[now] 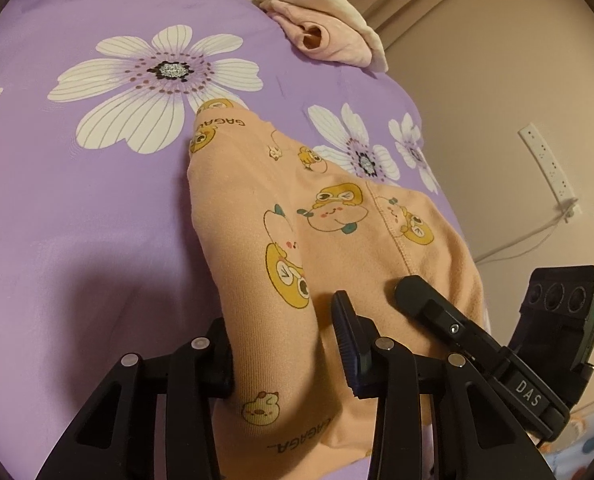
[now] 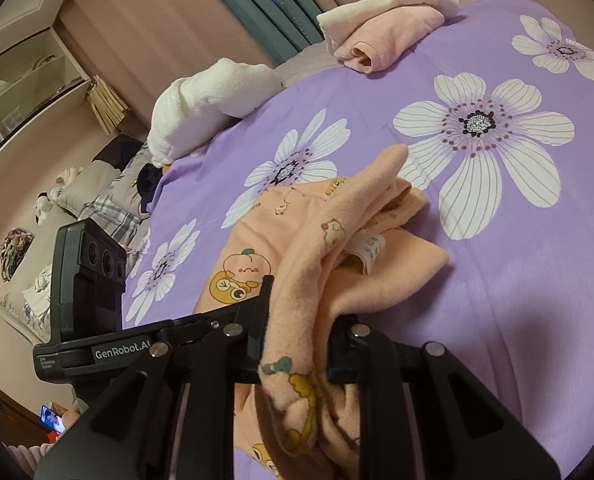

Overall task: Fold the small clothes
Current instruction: 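Lift the held side edge with the right tool and fold it across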

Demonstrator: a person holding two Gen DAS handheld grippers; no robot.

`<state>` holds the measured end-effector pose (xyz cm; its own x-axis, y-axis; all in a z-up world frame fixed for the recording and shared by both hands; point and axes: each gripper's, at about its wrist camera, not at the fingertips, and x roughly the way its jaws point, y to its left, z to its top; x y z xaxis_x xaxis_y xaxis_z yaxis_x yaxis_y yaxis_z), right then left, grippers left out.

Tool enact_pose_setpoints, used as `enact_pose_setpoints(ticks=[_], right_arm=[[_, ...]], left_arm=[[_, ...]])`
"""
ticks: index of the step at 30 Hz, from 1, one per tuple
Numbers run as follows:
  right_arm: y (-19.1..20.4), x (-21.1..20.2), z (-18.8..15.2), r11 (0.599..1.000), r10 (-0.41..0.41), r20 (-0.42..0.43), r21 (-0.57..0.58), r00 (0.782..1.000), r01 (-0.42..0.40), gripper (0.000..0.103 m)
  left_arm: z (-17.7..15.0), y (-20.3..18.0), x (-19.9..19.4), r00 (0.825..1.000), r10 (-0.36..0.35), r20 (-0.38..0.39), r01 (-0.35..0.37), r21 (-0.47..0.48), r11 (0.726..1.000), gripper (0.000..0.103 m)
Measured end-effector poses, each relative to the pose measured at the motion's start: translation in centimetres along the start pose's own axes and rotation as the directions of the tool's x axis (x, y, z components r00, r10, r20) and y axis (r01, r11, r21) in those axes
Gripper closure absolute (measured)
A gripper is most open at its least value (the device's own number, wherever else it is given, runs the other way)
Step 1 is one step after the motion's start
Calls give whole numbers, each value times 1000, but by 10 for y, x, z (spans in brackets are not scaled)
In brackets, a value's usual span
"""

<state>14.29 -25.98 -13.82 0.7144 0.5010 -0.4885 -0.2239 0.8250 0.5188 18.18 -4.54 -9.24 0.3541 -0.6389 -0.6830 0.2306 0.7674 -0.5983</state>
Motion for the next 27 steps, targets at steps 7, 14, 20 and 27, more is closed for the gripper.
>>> enact_pose_setpoints(ticks=[7, 14, 20, 27], right_arm=[[17, -8, -4, 1000, 18, 9, -17, 1000, -18, 83], [36, -5, -8, 999, 28, -1, -42, 1000, -28, 83], [53, 3, -10, 997, 31, -13, -68, 999, -31, 83], [72, 23, -9, 995, 36, -35, -96, 999, -40, 83]], left_arm=[[-7, 1, -22, 1000, 1, 25, -1, 13, 1000, 64], [-9, 11, -38, 999, 5, 45, -6, 2, 1000, 64], [-10, 23, -50, 998, 8, 60, -7, -7, 1000, 64], [-5, 44, -62, 997, 21, 80, -18, -38, 999, 64]])
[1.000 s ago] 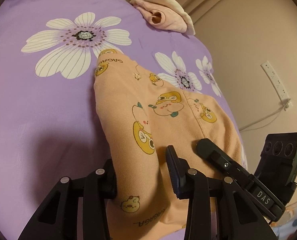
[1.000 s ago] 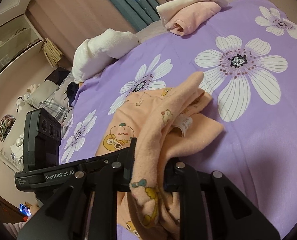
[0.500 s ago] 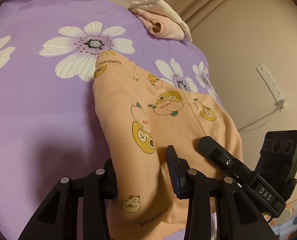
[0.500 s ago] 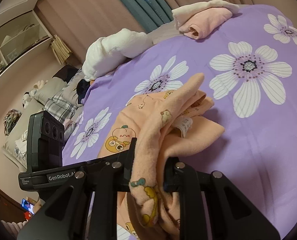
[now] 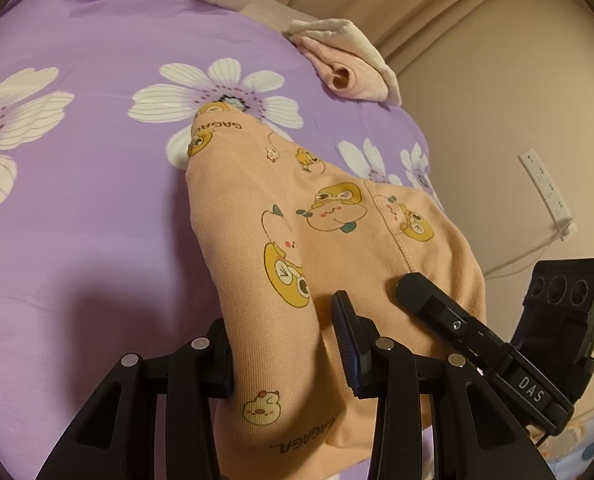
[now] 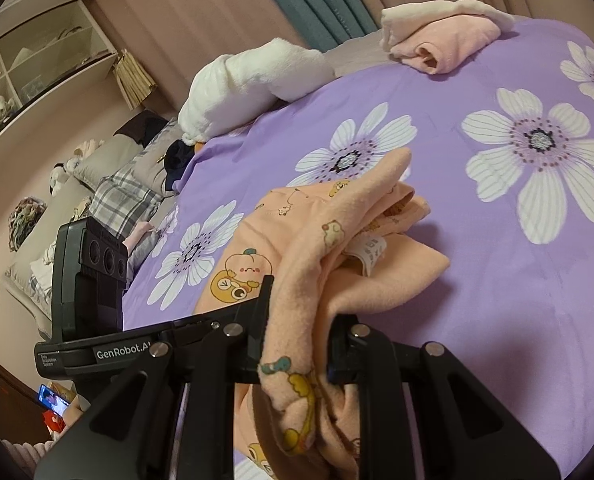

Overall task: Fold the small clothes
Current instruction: 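Lift the held side edge with the right tool and fold it across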

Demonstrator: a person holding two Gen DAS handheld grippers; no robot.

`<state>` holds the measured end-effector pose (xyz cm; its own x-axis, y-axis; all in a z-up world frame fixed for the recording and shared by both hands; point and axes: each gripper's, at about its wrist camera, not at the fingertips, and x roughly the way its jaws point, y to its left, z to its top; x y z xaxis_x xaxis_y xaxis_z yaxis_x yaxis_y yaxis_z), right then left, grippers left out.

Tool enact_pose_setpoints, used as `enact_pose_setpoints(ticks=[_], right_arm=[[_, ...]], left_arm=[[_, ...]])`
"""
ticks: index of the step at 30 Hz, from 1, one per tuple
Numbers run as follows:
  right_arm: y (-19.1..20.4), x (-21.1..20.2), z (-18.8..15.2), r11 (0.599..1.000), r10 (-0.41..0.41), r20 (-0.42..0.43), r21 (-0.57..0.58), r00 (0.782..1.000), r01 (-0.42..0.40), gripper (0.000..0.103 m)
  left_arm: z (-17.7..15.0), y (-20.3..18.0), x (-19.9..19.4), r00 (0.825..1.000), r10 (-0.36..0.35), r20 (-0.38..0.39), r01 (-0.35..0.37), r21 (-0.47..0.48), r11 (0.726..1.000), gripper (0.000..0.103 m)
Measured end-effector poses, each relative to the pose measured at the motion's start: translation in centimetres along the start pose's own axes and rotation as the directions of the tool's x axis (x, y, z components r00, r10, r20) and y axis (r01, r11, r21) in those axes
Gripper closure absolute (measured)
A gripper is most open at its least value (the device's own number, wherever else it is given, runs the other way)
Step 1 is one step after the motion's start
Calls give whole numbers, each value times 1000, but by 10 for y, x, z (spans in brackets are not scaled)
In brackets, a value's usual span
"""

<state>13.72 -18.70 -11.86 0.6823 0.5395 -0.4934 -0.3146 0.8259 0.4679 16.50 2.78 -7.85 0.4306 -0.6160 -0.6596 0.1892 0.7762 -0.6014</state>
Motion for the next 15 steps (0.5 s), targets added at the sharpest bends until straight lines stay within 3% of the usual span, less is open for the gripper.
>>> enact_pose_setpoints(ticks=[15], right_arm=[[25, 45, 11, 999, 38, -27, -27, 999, -39, 83]], left_arm=[[16, 35, -16, 998, 60, 20, -60, -23, 998, 64]])
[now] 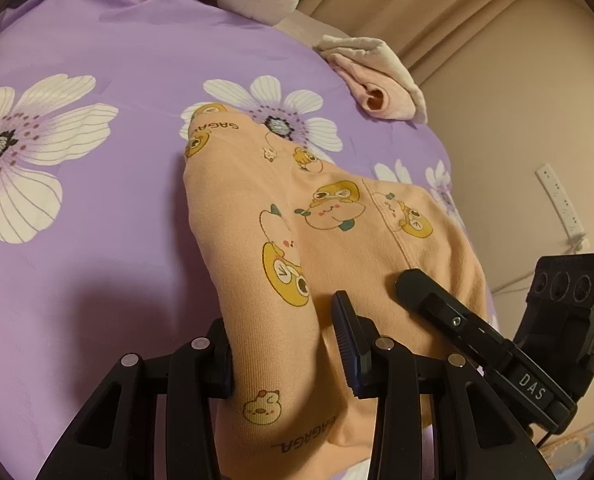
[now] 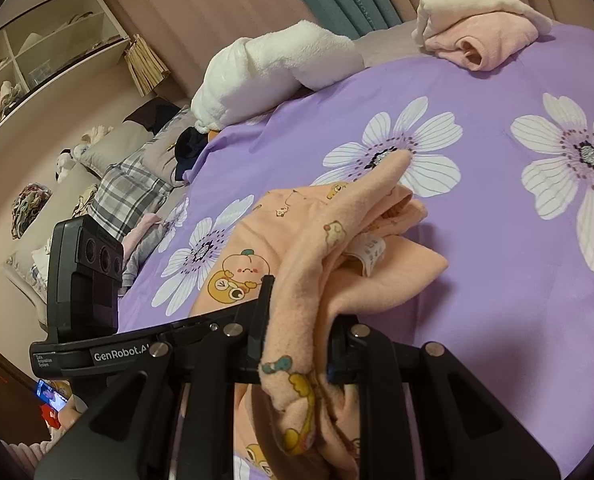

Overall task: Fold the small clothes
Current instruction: 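Lay the held side onto the garment and open the right tool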

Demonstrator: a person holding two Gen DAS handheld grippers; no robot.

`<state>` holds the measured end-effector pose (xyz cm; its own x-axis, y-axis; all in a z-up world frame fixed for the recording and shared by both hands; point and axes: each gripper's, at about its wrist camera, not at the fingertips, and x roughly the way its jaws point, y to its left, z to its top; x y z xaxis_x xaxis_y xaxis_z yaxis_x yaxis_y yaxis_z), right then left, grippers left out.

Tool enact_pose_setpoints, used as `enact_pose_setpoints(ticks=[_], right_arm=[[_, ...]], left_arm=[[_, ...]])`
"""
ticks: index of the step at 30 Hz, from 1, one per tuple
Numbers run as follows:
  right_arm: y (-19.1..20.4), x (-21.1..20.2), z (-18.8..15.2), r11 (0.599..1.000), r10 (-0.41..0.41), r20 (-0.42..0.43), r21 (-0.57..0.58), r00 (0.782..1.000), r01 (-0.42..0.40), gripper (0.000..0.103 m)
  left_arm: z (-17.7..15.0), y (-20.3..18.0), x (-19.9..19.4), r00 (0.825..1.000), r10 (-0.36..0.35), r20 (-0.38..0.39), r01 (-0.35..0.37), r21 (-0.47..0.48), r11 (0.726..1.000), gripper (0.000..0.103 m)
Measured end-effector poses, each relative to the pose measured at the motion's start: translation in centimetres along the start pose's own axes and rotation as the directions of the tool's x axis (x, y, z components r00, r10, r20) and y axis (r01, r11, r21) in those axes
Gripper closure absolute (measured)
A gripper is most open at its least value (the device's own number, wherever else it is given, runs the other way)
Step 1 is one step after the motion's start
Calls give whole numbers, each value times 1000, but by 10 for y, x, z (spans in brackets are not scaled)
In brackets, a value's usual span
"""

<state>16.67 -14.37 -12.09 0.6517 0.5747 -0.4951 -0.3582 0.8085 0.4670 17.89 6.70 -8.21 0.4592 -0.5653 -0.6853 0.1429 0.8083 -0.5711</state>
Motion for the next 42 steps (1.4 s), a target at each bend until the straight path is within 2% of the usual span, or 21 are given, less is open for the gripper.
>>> enact_pose_setpoints(ticks=[13, 23, 33, 42], right_arm=[[-29, 23, -17, 987, 6, -84, 160, 996, 8, 80], [-40, 26, -22, 978, -31, -117, 204, 993, 55, 77], [-60, 26, -28, 954, -31, -132, 292, 991, 69, 70], [-61, 22, -31, 949, -30, -126, 308, 992, 67, 68]], left_arm=[[-5, 21, 19, 995, 72, -75, -74, -28, 997, 64], [-8, 24, 17, 994, 86, -70, -88, -31, 996, 64], [-11, 26, 13, 993, 99, -67, -101, -31, 994, 64], [-12, 26, 12, 992, 109, -63, -111, -30, 993, 64]])
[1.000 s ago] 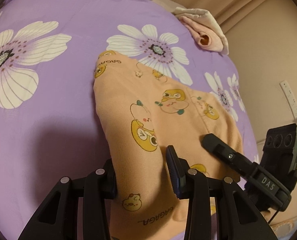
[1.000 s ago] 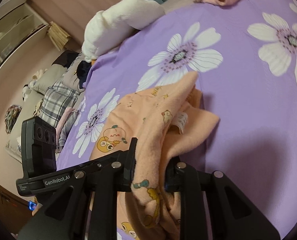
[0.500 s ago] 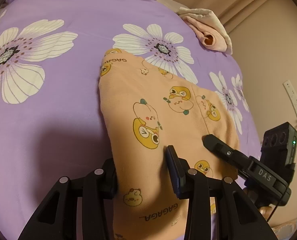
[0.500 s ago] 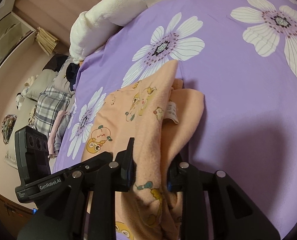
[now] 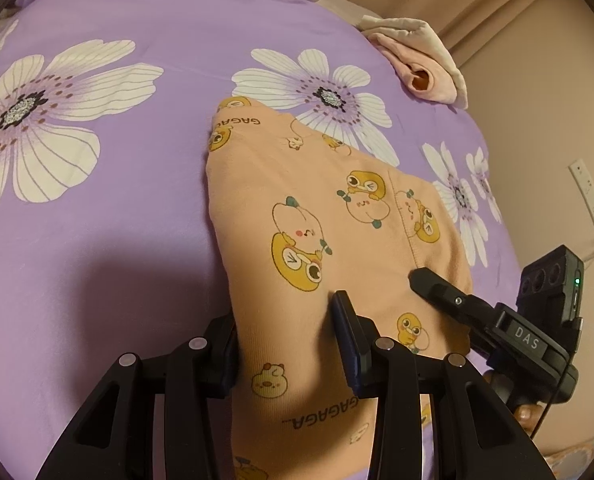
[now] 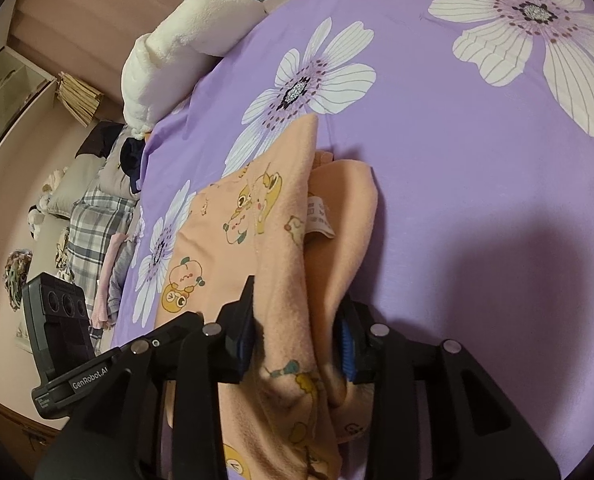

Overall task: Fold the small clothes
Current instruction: 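Lay the held side onto the garment and open the right tool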

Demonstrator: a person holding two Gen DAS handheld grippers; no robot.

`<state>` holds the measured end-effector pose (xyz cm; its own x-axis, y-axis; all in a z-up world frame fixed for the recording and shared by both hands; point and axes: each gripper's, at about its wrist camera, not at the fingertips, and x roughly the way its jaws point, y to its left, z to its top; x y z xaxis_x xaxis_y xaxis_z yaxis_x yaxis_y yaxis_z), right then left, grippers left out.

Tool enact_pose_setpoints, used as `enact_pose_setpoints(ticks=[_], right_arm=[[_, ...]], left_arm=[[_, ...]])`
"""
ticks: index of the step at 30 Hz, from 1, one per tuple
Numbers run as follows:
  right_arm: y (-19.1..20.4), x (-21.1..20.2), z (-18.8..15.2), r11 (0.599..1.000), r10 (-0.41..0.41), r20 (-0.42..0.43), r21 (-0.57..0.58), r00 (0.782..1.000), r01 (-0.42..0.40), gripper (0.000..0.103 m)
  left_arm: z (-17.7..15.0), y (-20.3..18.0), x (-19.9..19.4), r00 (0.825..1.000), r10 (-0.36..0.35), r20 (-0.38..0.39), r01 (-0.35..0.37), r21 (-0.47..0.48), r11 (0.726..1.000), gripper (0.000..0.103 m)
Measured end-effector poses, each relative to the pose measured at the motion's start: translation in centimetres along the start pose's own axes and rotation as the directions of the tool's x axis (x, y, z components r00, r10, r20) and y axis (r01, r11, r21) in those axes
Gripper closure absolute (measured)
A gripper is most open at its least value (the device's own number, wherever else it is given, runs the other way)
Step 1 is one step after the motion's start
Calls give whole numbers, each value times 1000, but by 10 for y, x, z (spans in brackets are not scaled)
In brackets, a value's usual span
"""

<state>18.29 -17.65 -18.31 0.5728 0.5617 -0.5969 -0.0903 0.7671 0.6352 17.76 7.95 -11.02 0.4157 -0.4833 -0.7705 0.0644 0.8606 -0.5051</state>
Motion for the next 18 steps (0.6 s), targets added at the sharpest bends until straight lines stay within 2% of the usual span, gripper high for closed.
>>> enact_pose_setpoints(ticks=[18], right_arm=[[-12, -10, -3, 999, 17, 12, 44, 1000, -17, 66]], left_arm=[[-4, 3, -4, 1000, 14, 0, -14, 3, 1000, 64]])
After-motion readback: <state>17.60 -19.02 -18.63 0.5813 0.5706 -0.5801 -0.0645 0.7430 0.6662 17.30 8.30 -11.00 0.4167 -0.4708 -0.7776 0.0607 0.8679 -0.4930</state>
